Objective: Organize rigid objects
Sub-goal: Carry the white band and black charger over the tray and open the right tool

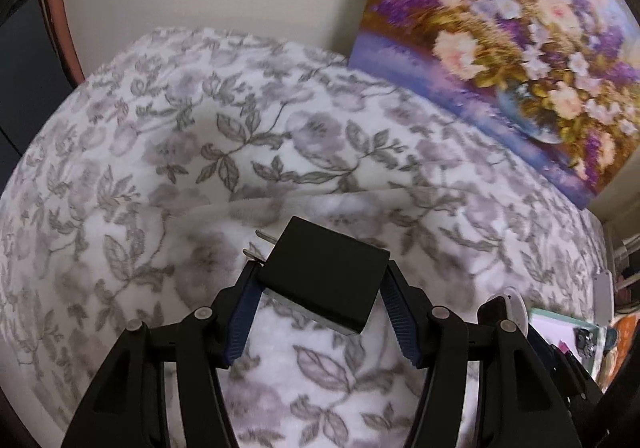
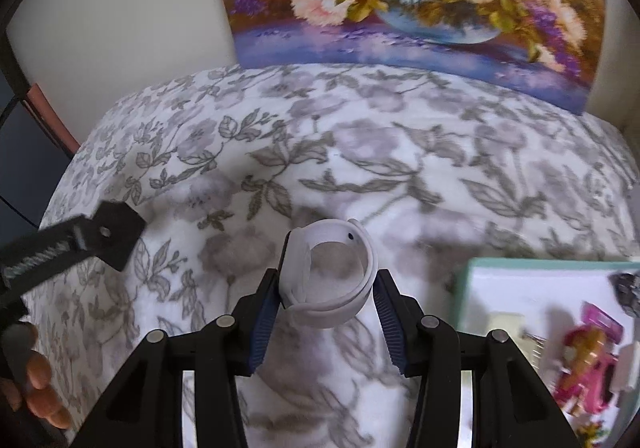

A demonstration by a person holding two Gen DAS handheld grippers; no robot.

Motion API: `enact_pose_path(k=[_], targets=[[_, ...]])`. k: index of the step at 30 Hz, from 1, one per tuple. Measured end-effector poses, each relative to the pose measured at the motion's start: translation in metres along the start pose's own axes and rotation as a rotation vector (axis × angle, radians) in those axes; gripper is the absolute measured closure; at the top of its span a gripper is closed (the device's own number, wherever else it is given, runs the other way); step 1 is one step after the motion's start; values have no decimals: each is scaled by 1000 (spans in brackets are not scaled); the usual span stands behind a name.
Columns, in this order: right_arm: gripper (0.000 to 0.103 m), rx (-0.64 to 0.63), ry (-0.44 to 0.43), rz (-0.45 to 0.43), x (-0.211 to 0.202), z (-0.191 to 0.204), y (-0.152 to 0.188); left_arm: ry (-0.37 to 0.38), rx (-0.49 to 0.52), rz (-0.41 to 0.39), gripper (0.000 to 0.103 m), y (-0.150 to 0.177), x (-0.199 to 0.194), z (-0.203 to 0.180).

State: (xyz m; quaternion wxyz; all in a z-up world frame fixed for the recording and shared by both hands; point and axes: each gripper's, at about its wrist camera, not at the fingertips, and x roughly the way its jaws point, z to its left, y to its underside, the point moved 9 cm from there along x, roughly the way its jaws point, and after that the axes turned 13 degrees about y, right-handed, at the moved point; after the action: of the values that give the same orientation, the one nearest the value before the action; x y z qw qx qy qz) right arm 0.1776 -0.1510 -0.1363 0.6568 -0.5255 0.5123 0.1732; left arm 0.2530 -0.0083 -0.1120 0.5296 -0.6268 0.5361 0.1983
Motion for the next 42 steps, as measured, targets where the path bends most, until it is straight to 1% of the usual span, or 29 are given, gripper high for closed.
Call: enact_pose_path(k=[4, 7, 13, 17, 19, 21, 24, 32, 37, 40, 42], targets=[[53, 38, 2, 7, -20, -19, 4, 41, 2, -21, 41, 3, -23, -22], [53, 56, 5, 0, -37, -31, 8, 61, 30, -32, 41, 10, -38, -42], [53, 97, 11, -15, -71, -60, 21, 93, 80, -34, 41, 35, -54, -77], [53, 134, 22, -4, -80, -85, 40, 137, 104, -13, 41, 61, -57, -100], [53, 150, 46, 13, -81, -100, 51, 160, 110, 5, 41, 74, -56, -109], [53, 168, 72, 30, -82, -116, 61, 192, 111, 31, 41, 89, -53, -118], [53, 208, 80, 53, -86, -138, 75, 218, 107, 68, 41, 106, -49, -127], [53, 280, 119, 95, -94, -179, 106, 218, 194, 105, 41, 139, -47, -156], [53, 316, 144, 126, -94, -199, 122, 220, 250, 151, 41, 161, -40, -176], [53, 344, 164, 154, -93, -215, 133, 221, 295, 174, 41, 175, -36, -192], [53, 362, 161, 160, -92, -222, 137, 210, 337, 186, 41, 184, -31, -201]])
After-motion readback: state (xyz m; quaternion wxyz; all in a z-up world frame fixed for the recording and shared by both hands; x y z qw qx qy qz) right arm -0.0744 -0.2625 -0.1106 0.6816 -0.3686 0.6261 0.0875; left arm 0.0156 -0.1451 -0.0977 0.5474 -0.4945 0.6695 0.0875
